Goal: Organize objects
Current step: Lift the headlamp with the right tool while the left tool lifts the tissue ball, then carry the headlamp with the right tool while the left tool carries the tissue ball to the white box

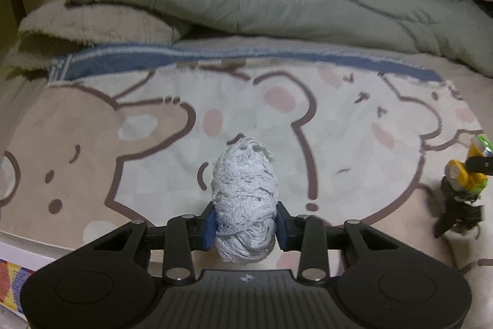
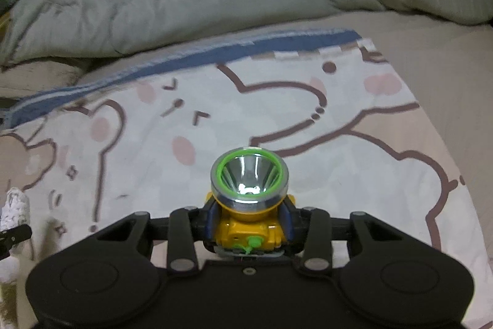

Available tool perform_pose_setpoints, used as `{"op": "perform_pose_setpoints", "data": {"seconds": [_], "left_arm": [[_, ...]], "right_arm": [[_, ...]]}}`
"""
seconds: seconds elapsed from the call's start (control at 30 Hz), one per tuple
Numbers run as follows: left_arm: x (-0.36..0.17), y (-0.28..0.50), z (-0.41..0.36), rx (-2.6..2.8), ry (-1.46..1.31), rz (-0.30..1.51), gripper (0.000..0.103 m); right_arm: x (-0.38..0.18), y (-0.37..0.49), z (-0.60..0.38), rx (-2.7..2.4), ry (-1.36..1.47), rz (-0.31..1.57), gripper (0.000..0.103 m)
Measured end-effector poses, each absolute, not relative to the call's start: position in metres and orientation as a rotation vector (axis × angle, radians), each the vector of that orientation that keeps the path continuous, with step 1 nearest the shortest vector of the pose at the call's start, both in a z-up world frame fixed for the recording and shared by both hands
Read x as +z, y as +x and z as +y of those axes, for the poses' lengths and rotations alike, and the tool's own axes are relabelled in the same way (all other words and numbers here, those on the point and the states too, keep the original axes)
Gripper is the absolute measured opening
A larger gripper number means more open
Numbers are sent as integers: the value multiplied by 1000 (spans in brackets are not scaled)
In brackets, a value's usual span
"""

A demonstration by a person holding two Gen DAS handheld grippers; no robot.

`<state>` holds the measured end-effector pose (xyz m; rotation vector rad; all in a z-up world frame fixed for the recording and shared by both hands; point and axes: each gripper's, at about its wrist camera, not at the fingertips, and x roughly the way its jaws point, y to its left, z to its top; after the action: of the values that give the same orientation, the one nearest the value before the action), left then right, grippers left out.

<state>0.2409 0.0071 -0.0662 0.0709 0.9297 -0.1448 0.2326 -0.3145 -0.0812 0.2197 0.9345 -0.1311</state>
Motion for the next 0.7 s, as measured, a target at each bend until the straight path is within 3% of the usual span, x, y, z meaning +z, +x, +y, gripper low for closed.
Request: {"op": "perform_pose_setpoints", "data": {"seconds": [0.7], "left_arm": [[8,154,9,-191,-6,807,39]], "right_arm": [[-3,129,-252,50,165,752,40]]}}
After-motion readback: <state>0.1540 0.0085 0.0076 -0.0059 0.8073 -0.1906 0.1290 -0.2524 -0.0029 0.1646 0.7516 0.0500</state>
